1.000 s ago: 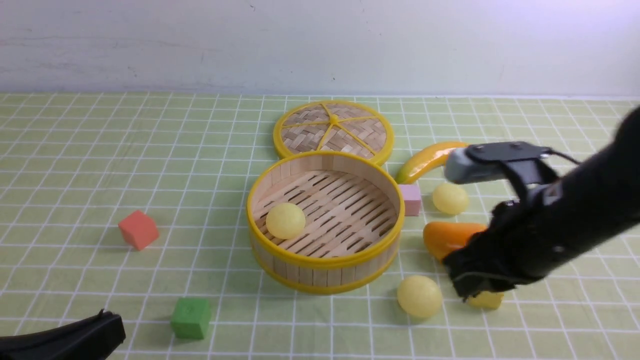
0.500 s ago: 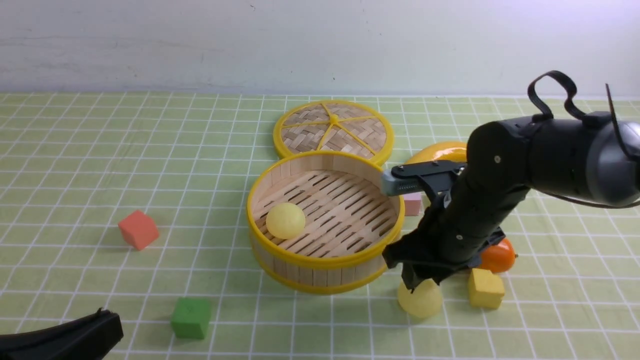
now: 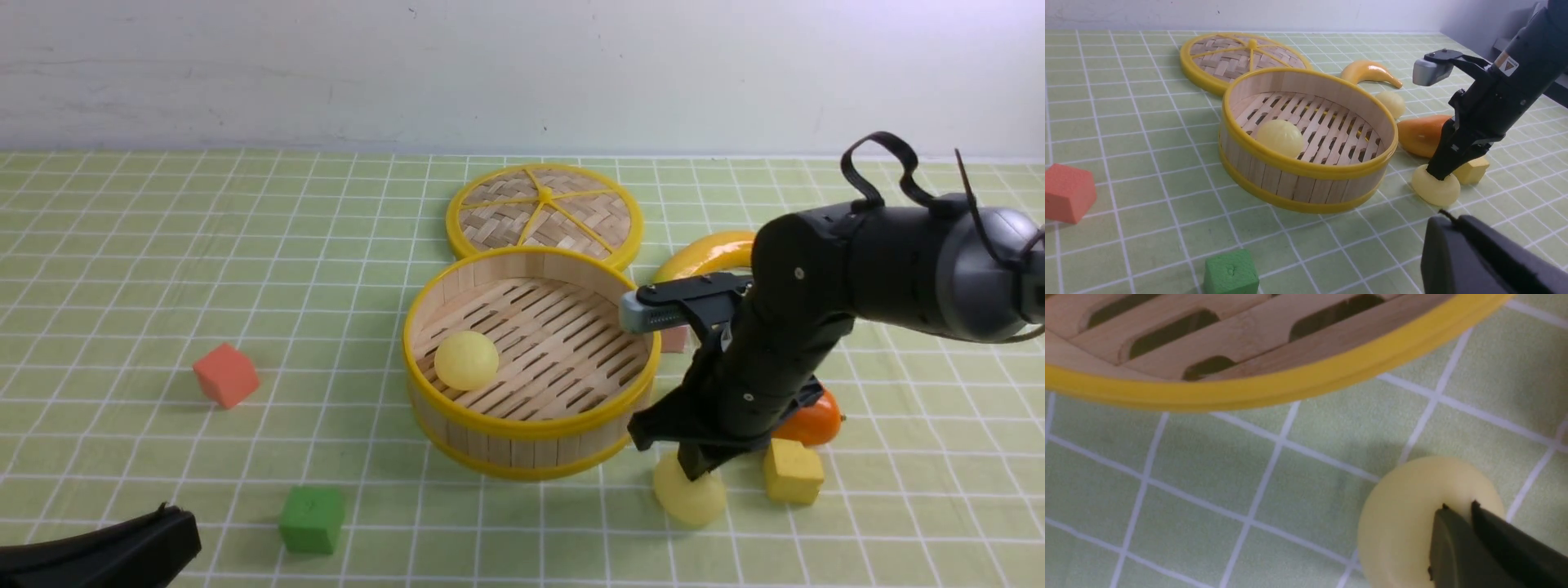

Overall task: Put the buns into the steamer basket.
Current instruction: Use the right arm to grab a steamed stuffed bun, then use the right arm to put the steamed stuffed bun into the steamer, then use the right arm to grab a steamed stuffed bun, then use the right arm to put the steamed stuffed bun into the steamer

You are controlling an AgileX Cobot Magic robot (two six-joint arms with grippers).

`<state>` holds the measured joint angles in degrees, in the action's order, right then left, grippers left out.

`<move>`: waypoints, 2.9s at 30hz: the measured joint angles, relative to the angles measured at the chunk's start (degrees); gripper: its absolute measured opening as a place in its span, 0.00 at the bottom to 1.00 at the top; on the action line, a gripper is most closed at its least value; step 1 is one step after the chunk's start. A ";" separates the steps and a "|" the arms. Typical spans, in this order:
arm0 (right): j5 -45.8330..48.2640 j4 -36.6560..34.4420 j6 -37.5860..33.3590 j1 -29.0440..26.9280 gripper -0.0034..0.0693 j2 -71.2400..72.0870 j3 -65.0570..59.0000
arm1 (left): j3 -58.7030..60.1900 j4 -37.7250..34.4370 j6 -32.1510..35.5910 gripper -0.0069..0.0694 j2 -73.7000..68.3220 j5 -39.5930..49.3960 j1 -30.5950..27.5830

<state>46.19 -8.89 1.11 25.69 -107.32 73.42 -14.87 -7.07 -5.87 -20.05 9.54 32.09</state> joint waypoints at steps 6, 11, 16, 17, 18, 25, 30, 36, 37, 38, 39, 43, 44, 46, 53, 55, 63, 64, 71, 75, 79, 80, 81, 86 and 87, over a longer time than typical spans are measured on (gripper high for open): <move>3.67 -1.89 -1.11 0.78 0.06 5.62 5.08 | 0.00 0.00 0.00 0.10 0.00 -0.06 0.00; -0.39 -5.55 -3.89 2.89 0.06 5.26 13.02 | 0.00 0.19 0.00 0.10 0.00 -0.17 0.00; -3.21 -5.72 -4.06 2.91 0.07 -3.62 19.74 | 0.00 0.23 0.00 0.11 0.00 -0.42 0.00; -3.35 -5.46 -4.06 2.91 0.08 -5.50 20.88 | 0.00 0.23 0.00 0.11 0.00 -0.42 0.00; -3.35 -5.43 -4.06 2.91 0.08 -5.87 21.05 | 0.00 0.23 0.00 0.11 0.00 -0.42 0.00; -3.35 -4.61 -2.63 2.91 0.26 -12.12 22.88 | 0.00 0.23 0.00 0.12 0.00 -0.42 0.00; 1.29 -3.54 -1.11 2.65 0.55 -11.02 26.20 | 0.00 0.23 0.00 0.12 0.00 -0.42 0.00; 7.63 3.44 0.25 -1.03 0.64 -6.17 28.40 | 0.00 0.23 0.00 0.12 0.00 -0.42 0.00; 8.50 5.59 1.84 -3.16 0.64 -5.78 28.45 | 0.00 0.23 0.00 0.13 0.00 -0.42 0.00; 9.01 6.49 2.96 -4.60 0.63 -5.73 28.45 | 0.00 0.23 0.00 0.13 0.00 -0.42 0.00; 9.34 7.04 3.99 -6.11 0.62 -5.99 28.45 | 0.00 0.23 0.00 0.13 0.00 -0.42 0.00; 8.16 6.49 5.56 -12.73 0.56 -9.46 28.45 | 0.00 0.23 0.00 0.14 0.00 -0.42 0.00; 7.45 5.91 5.61 -13.45 0.55 -10.44 28.45 | 0.00 0.23 0.00 0.14 0.00 -0.42 0.00; 6.60 4.88 5.61 -14.23 0.54 -11.36 28.45 | 0.00 0.23 0.00 0.14 0.00 -0.42 0.00; 1.23 1.89 5.38 -15.13 0.53 -14.52 28.40 | 0.00 0.43 0.00 0.14 0.00 -0.42 0.00; 0.66 1.89 5.37 -15.13 0.53 -14.83 28.40 | 0.00 0.43 0.00 0.14 0.00 -0.42 0.00; -3.60 2.30 5.32 -15.33 0.52 -19.02 28.40 | 0.00 0.43 0.00 0.14 0.00 -0.42 0.00; -3.89 2.37 5.32 -15.33 0.51 -19.43 28.40 | 0.00 0.43 0.00 0.14 0.00 -0.42 0.00; -4.76 2.55 4.81 -15.33 0.31 -20.06 28.96 | 0.00 0.43 0.00 0.16 0.00 -0.42 0.00; -3.84 2.56 2.48 -15.33 0.12 -18.92 28.96 | 0.00 0.43 0.00 0.16 0.00 -0.42 0.00; -2.81 2.40 1.59 -14.72 0.05 -15.45 28.96 | 0.00 0.43 0.00 0.17 0.00 -0.42 0.00; -2.76 2.28 1.38 -14.53 0.05 -14.92 28.96 | 0.00 0.43 0.00 0.17 0.00 -0.42 0.00; -2.85 1.01 0.19 -13.37 0.05 -12.21 28.96 | 0.00 0.43 0.00 0.17 0.00 -0.42 0.00; -6.26 -7.70 -5.88 -7.35 0.05 -8.13 29.14 | 0.00 0.43 0.00 0.18 0.00 -0.42 0.00; -7.59 -9.84 -7.23 -5.79 0.05 -8.13 29.19 | 0.00 0.43 0.00 0.18 0.00 -0.42 0.00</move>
<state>38.60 -18.74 -6.11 19.90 -115.45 102.60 -14.87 -6.63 -5.87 -20.05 9.13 32.09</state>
